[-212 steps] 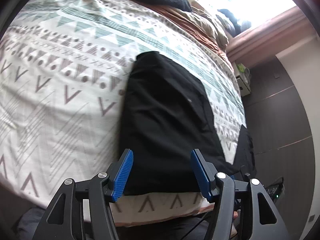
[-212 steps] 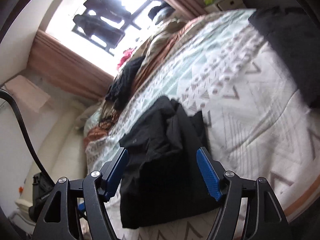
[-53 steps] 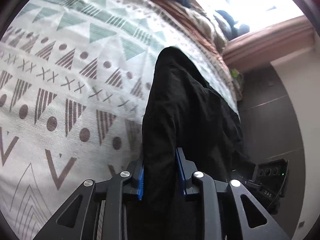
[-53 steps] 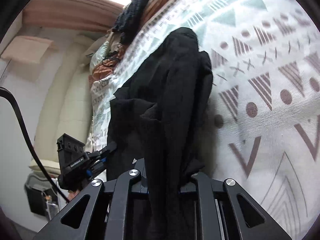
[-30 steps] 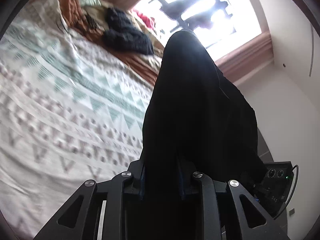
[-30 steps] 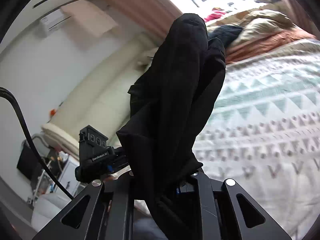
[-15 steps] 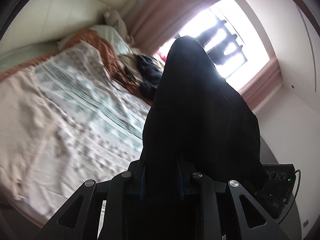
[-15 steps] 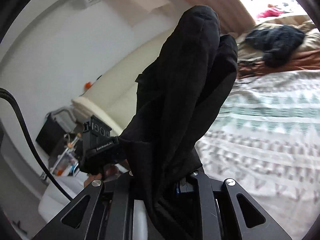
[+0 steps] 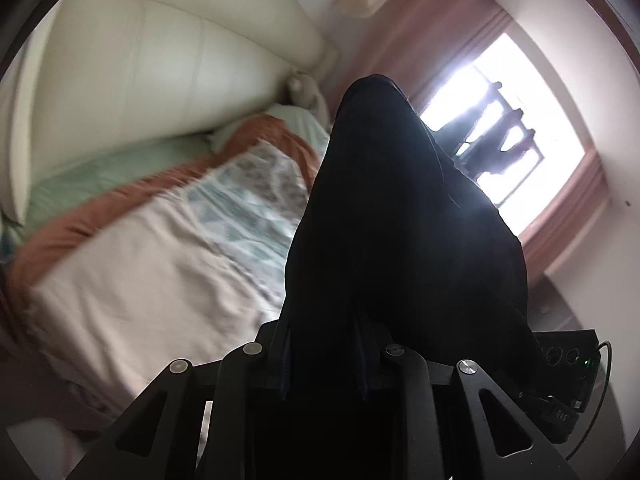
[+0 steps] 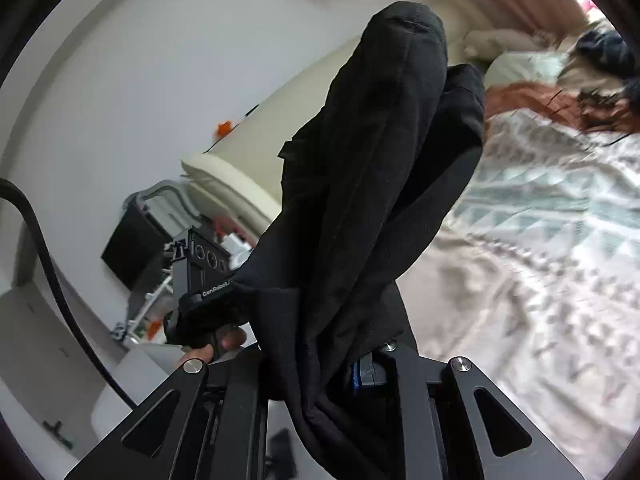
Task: Fold large clothes
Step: 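Lift the folded shirt with both tools and carry it toward the headboard, then lower the folded shirt onto the bed corner by the headboard with both tools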
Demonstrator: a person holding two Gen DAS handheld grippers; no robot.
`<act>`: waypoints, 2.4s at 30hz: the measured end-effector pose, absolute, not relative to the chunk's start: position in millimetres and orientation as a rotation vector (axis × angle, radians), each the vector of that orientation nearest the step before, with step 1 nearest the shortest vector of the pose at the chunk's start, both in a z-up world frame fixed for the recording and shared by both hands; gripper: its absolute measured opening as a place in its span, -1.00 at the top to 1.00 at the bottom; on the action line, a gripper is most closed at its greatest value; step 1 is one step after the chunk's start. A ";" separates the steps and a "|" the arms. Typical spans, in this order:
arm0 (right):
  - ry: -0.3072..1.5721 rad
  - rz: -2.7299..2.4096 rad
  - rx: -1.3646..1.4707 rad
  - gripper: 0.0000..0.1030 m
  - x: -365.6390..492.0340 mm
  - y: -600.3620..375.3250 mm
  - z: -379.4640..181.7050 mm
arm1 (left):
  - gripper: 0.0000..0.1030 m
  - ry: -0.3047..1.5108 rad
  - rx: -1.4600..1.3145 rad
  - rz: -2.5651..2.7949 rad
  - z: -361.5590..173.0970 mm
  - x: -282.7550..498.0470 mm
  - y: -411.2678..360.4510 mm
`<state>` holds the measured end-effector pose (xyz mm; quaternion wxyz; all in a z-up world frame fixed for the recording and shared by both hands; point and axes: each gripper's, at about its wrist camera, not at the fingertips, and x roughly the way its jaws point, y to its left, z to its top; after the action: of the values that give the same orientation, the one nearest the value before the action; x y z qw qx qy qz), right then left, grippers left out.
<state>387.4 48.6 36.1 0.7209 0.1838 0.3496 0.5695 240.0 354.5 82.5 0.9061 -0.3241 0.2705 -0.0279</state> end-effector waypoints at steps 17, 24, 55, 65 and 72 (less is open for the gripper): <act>0.830 1.397 0.453 0.65 382.2 185.3 -24.0 | 0.51 0.635 -0.595 0.109 50.5 241.3 461.3; 0.905 1.422 0.510 0.65 407.0 208.1 -77.5 | 0.51 0.717 -0.548 0.125 17.6 279.2 474.3; 1.241 1.032 0.773 0.66 514.0 216.6 -249.7 | -0.37 0.785 -0.562 0.450 -77.8 266.3 489.2; 1.277 1.006 0.704 0.46 512.9 210.6 -250.2 | -0.44 0.742 -0.654 0.530 -109.1 202.2 471.3; 1.275 0.997 0.673 0.45 508.7 209.5 -251.9 | -0.50 0.776 -0.808 0.474 -143.6 189.0 466.9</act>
<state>508.7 209.5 -251.9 0.6398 0.2953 0.5590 0.4371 189.0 466.9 -143.6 0.8208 -0.3794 0.3644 0.2225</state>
